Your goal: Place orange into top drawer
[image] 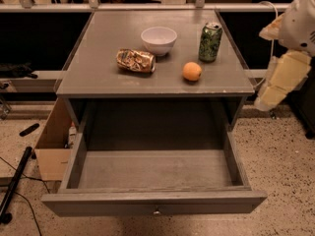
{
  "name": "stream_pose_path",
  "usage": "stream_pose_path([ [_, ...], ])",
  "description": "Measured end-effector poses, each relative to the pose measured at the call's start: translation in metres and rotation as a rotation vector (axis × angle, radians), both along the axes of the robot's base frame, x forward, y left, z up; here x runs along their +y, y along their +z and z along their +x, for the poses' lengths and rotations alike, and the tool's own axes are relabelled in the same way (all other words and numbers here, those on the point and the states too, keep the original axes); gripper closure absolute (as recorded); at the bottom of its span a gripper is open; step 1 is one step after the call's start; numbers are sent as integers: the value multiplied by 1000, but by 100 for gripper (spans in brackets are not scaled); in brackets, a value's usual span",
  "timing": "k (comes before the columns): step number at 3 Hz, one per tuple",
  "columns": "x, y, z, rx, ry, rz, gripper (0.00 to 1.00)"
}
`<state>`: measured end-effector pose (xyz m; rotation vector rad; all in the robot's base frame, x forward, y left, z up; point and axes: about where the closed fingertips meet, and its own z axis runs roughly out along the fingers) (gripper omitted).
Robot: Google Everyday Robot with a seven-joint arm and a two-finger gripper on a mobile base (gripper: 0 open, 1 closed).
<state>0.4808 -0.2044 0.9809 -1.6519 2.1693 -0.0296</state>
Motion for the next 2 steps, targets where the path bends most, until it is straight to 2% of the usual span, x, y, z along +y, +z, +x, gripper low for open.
stream_pose_path([
  [1,1,-4,35,-34,-24,143,0],
  [2,10,-15,63,-66,-46,372,0],
])
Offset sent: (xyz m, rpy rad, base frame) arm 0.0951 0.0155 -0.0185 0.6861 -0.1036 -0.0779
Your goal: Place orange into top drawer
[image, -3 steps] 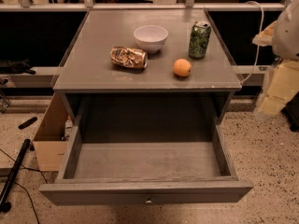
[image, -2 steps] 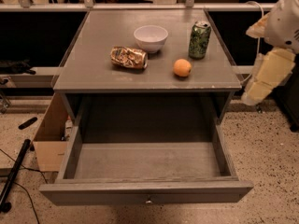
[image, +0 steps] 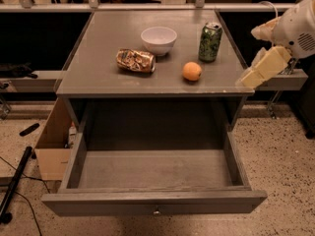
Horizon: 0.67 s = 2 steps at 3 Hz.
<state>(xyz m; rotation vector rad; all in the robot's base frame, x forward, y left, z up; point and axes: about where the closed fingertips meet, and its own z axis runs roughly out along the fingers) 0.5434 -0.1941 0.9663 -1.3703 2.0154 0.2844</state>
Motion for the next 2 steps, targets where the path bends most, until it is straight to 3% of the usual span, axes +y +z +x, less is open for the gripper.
stream_pose_path([
  [1,9,-10,13,-11,-11,137,0],
  [2,22,-12,27,-32,-6,168,0],
])
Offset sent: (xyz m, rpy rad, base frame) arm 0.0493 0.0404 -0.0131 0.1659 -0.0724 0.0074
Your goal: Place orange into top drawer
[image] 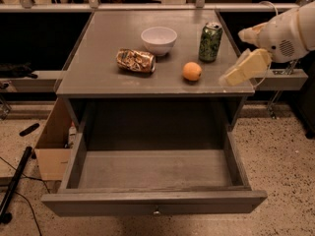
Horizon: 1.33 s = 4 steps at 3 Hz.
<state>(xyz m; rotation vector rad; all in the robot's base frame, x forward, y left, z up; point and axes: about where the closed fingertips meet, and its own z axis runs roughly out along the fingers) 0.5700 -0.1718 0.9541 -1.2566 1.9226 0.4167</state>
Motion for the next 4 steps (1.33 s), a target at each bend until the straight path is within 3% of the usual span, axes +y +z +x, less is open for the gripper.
stream_pose_path([
  [1,15,-4,24,2,24,-44,0],
  [3,21,-28,86,44,48,-152,0],
  [4,23,-34,91,43,45,-161,0],
])
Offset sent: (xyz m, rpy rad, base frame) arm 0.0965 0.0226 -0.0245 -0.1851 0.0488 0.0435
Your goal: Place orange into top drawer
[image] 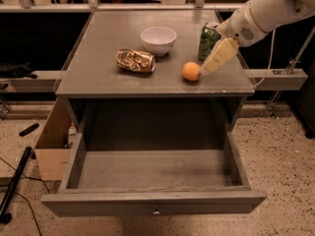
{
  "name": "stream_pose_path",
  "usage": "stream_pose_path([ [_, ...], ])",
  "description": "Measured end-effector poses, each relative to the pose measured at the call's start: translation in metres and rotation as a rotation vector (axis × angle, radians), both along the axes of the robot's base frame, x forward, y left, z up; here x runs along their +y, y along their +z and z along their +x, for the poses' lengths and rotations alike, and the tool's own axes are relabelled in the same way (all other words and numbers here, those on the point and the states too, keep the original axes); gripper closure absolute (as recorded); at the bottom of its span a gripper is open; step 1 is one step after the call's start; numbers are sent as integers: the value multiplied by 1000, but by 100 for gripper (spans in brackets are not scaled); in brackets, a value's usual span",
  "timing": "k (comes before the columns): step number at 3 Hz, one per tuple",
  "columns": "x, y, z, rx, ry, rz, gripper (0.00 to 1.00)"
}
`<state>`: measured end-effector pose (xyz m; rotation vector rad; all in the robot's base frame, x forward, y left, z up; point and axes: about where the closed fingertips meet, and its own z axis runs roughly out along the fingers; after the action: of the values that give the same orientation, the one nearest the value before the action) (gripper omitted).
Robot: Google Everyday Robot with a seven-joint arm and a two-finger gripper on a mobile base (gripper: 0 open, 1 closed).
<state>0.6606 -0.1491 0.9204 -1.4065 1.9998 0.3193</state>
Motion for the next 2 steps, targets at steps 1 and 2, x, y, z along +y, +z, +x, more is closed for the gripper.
stream_pose_path([
  [1,15,-21,23,6,34,7,0],
  [2,18,-29,28,16,38,5,0],
])
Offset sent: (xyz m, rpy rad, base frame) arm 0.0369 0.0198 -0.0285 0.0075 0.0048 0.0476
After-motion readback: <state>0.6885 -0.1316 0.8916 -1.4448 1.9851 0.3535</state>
